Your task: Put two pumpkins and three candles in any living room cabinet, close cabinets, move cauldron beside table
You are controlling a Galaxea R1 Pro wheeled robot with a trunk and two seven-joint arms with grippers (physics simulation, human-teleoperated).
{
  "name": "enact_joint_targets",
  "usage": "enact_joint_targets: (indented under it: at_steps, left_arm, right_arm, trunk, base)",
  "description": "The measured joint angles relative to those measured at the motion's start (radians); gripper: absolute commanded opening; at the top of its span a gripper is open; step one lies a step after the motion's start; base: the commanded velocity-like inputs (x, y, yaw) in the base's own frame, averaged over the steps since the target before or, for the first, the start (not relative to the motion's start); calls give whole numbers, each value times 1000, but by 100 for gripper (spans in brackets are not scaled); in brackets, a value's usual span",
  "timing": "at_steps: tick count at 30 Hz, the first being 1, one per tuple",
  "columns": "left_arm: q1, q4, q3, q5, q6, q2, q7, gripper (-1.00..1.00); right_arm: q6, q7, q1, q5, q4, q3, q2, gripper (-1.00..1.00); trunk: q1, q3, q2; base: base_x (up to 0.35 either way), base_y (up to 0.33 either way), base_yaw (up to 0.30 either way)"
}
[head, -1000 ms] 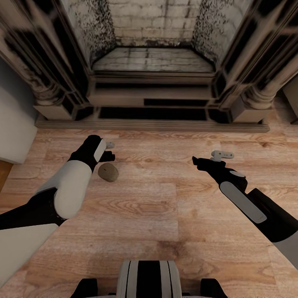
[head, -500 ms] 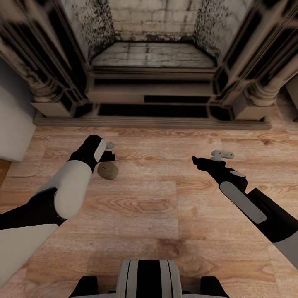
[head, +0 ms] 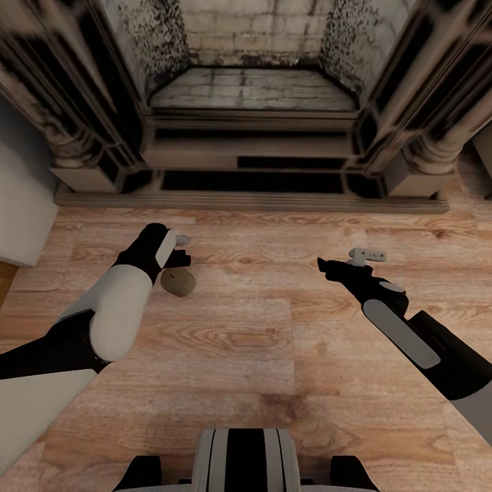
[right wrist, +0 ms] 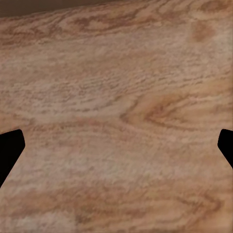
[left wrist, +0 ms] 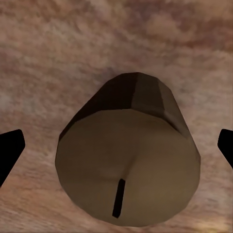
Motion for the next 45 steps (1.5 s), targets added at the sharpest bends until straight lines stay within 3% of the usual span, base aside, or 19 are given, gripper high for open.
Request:
enact_joint_targets:
  at_steps: [40, 45]
  left_arm:
    - [0, 29, 2, 2, -3, 5, -2, 100]
    - [0, 29, 2, 1, -4, 5, 0, 100]
  right_arm:
    - [-1, 0, 0, -1, 0, 6, -1, 100]
    - [-1, 0, 0, -1, 0, 7, 1, 100]
  trunk:
    - [0, 0, 0]
    - [2, -15, -1]
  base:
    - [0, 0, 0]
    - [0, 0, 0]
